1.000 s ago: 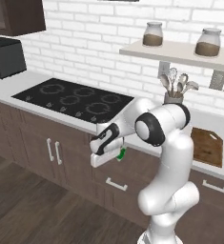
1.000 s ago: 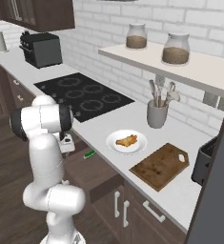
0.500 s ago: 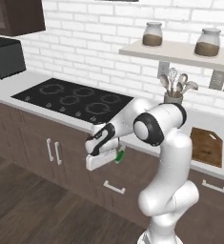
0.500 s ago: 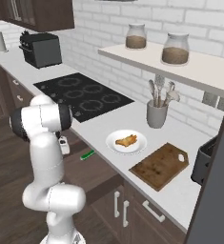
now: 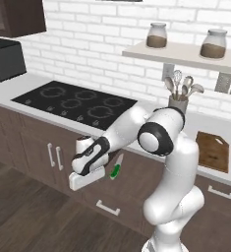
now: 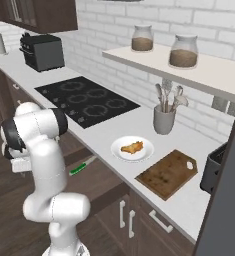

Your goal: Pick up the knife from the drawer and place it on the cutting board. Then place the meat from the plate to the cutting board.

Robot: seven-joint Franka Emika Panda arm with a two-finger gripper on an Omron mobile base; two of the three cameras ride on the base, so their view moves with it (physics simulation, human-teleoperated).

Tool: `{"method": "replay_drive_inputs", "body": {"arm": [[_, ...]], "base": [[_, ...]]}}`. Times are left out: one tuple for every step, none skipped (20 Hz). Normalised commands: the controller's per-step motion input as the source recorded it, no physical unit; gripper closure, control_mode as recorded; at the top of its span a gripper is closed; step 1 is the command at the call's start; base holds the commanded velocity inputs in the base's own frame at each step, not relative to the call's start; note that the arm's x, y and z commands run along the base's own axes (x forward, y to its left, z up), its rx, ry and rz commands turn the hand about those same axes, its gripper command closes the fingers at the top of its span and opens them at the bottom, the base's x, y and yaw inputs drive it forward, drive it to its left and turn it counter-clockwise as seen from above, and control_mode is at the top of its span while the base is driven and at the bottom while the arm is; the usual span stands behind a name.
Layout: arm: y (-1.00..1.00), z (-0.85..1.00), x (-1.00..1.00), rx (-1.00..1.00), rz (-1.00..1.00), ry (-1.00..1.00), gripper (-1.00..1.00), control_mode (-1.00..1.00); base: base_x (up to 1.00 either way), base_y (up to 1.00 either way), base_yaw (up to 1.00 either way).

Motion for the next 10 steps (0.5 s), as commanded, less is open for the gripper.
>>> {"method": "replay_drive_inputs", "body": {"arm": [[1.0, 0.0, -0.51, 0.0, 0.0, 0.05, -1.0, -1.0], [0.99, 0.0, -0.49, 0.0, 0.0, 0.05, -1.0, -1.0], [0.95, 0.0, -0.41, 0.0, 0.0, 0.02, -1.0, -1.0], [0.84, 0.0, -0.38, 0.0, -0.01, 0.0, -1.0, -1.0], [0.72, 0.1, -0.32, 0.0, -0.03, 0.0, -1.0, -1.0], [0.53, 0.24, -0.18, -0.01, -0.05, 0.0, -1.0, -1.0], [0.39, 0.38, -0.1, -0.03, -0.05, -0.03, -1.0, -1.0], [0.23, 0.6, -0.1, -0.05, -0.06, -0.08, -1.0, -1.0], [0.17, 0.84, -0.04, -0.04, -0.07, -0.13, -1.0, -1.0], [0.06, 1.0, 0.0, -0.03, -0.08, -0.15, -1.0, -1.0]], "base": [[0.0, 0.0, 0.0], [0.0, 0.0, 0.0], [0.0, 0.0, 0.0], [0.0, 0.0, 0.0], [0.0, 0.0, 0.0], [0.0, 0.0, 0.0], [0.0, 0.0, 0.0], [0.0, 0.0, 0.0], [0.0, 0.0, 0.0], [0.0, 0.0, 0.0]]}}
